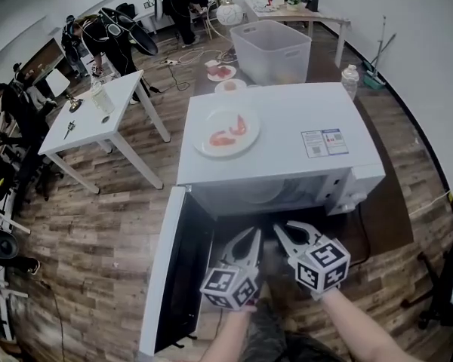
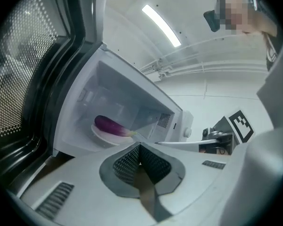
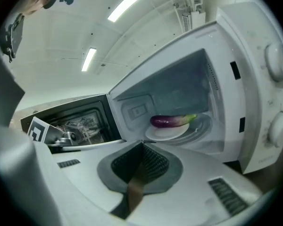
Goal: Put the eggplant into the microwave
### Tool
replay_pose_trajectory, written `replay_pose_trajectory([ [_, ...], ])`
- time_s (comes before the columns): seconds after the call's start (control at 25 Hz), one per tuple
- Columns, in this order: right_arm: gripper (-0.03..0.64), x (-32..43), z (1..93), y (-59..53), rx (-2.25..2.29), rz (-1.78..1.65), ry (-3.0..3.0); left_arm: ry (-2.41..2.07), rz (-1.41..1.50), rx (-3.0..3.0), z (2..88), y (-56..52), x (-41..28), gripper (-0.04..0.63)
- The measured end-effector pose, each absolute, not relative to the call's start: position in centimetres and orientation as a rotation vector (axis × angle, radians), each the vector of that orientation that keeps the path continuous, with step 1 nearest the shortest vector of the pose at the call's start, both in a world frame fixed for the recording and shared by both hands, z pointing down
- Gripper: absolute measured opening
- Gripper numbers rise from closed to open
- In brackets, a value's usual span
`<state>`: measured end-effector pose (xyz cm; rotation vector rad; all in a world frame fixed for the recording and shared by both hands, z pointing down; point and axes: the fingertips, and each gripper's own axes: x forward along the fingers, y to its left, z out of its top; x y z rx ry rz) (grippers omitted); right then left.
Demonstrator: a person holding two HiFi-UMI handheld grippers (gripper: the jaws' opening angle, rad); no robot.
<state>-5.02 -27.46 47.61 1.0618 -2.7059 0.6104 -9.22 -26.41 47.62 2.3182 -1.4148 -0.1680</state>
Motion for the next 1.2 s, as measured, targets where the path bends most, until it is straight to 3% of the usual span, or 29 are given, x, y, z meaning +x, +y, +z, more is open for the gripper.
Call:
replay_pose_trajectory([
  [1.2,-0.002,-1.5,42.8,-15.2,0.959,0.524,-2.76,-1.47,-0.198,2.31,43.1,-14.6,-6.5,0.0],
])
